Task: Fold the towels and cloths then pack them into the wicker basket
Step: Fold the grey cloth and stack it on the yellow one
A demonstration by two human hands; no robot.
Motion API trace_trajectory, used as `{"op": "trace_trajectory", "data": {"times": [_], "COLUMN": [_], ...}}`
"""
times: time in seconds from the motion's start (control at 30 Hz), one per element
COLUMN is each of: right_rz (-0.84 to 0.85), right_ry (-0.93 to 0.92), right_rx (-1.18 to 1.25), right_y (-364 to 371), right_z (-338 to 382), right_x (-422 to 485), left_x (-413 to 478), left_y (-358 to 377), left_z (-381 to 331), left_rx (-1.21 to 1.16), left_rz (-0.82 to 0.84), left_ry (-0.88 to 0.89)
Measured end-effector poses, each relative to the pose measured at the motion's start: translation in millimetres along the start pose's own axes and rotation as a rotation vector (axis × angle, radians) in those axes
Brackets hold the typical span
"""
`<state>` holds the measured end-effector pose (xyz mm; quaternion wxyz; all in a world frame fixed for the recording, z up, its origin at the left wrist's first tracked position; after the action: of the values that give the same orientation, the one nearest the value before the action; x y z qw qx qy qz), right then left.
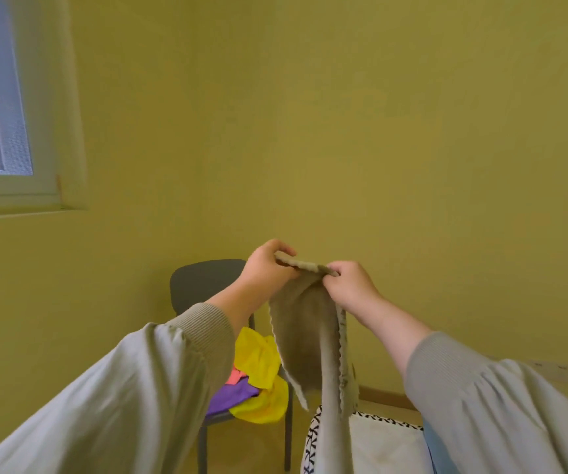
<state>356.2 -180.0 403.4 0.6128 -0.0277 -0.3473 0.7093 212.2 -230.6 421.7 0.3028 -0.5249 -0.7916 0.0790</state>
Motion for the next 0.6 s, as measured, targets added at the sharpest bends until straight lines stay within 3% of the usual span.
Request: {"op": "trace_trajectory", "data": {"times": [0.07, 0.17, 0.37, 0.47, 0.6], "right_rz": [0.048, 0.071, -0.049, -0.012, -0.016], "right_ry": [-0.035, -0.046, 0.074, 0.157, 0.240], "right_rx": [0.003, -0.131, -0.433, -0.553, -0.587], "right_y": [8.9, 12.2, 0.8, -7.0, -20.0], "right_z": [8.4, 8.7, -19.8, -45.5, -74.1], "right_x": [-2.6, -6.8, -12.5, -13.2, -11.8], "left_x": [-5.3, -6.7, -14.1, -13.5, -10.9], "left_y": [-3.2, -15.4, -28.8, -38.5, -45.8], "left_z": [2.9, 6.4, 26.6, 37.4, 40.4], "left_rx": [-0.011, 0.032, 0.170, 0.231, 0.344], "left_rz": [0.013, -0.095, -0.242, -0.297, -0.248], "left_ry": [0.020, 0.047, 0.029, 0.000, 0.004]}}
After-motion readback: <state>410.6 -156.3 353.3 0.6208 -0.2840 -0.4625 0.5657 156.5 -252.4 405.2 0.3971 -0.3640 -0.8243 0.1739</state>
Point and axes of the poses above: each hand's wrist, its own x-axis towards the middle knuckle, its own y-axis out of the palm, z = x × y, the point moved 5 cm from there along x, towards the middle knuckle, and after that the axes turned 3 degrees about x, right-handed, at the moved point
